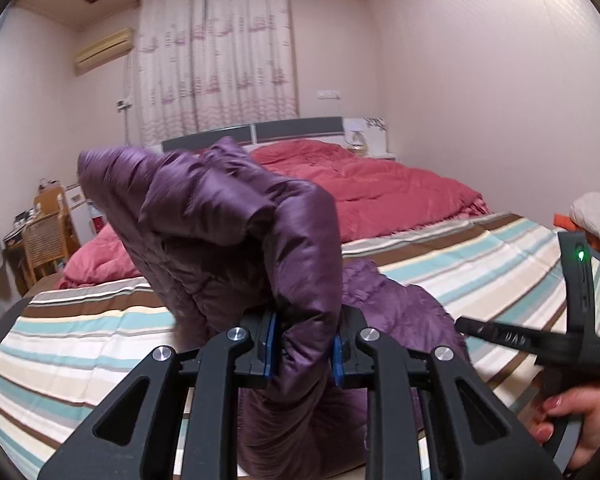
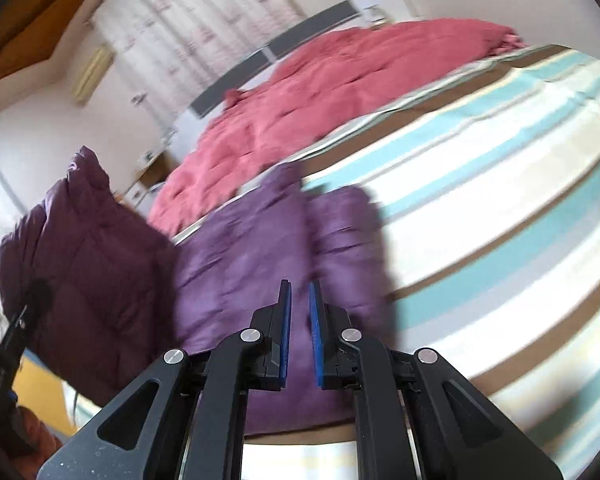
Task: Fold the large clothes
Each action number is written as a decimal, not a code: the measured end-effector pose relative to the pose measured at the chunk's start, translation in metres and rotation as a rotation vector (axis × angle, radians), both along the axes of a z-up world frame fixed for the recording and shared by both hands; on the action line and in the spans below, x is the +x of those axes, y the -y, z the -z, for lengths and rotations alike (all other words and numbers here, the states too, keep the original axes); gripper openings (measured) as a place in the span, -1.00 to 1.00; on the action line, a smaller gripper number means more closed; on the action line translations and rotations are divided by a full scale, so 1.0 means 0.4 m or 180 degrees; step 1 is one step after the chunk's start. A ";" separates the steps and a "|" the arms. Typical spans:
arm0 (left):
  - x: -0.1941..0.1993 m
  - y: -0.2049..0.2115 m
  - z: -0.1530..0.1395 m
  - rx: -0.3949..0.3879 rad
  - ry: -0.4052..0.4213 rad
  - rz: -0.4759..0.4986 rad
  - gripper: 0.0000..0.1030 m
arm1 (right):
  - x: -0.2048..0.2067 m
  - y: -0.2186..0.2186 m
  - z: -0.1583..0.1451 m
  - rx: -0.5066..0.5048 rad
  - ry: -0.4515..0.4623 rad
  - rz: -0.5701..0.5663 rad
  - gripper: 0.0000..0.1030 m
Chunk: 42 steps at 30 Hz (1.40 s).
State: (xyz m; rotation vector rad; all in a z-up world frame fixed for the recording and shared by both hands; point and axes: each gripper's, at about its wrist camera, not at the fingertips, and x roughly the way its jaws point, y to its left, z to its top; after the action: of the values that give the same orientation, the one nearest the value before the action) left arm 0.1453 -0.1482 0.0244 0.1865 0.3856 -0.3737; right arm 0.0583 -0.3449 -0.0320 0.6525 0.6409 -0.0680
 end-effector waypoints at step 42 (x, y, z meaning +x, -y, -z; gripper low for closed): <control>-0.119 0.060 -0.049 -0.0256 -0.0546 0.0987 0.24 | -0.057 0.098 -0.004 0.0003 -0.0092 0.0296 -0.83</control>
State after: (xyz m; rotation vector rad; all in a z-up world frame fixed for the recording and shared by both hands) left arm 0.0978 -0.1723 0.0441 0.1360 0.5113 -0.7127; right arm 0.0357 -0.3841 -0.0303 0.6832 0.6383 -0.1639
